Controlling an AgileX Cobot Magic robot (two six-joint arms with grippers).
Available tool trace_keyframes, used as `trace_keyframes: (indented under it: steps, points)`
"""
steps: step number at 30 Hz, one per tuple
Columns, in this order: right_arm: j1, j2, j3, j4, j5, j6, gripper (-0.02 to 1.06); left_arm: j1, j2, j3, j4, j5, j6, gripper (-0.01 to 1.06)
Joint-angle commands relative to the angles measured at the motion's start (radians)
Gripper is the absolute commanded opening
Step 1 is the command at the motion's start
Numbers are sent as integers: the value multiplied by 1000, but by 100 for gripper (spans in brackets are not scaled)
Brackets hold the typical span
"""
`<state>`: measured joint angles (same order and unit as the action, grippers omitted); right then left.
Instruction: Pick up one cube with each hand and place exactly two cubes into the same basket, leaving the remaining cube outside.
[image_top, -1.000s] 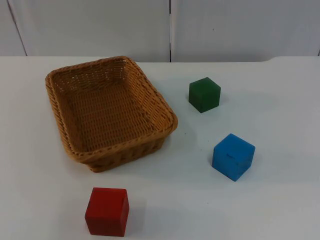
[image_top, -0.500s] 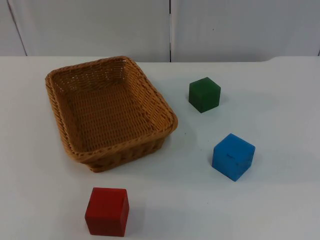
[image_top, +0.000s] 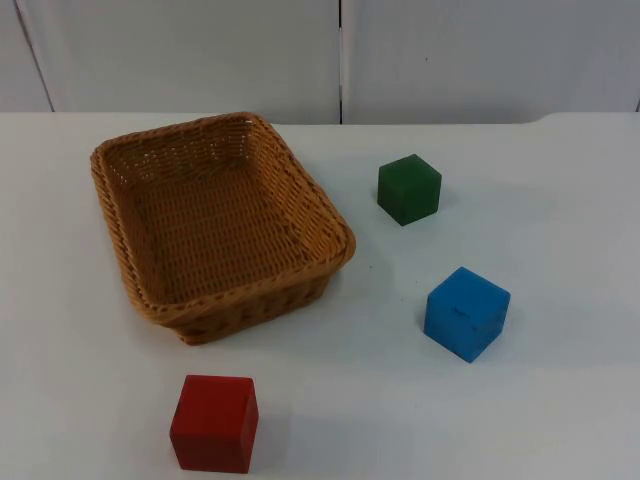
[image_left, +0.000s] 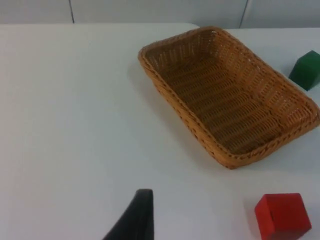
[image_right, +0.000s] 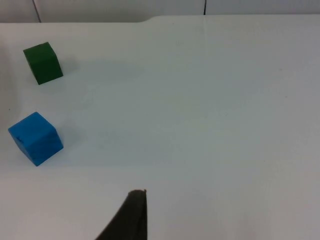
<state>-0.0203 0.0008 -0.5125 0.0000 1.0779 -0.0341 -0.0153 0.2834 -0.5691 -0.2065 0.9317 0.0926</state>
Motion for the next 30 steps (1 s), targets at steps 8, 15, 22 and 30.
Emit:
trace_keyframes:
  steps: [8,15,22,30]
  points:
    - [-4,-1,-2,0,0,-2,104,-5,151,-6,-197,-26,151,105]
    - [-4,-1,-2,0,0,-2,104,-5,268,-6,-319,-26,277,105]
    - [-4,-1,-2,0,0,-2,104,-5,345,-6,-384,-14,335,105]
    - [-4,-1,-4,28,-2,-59,104,-5,433,-6,-388,-4,348,105]
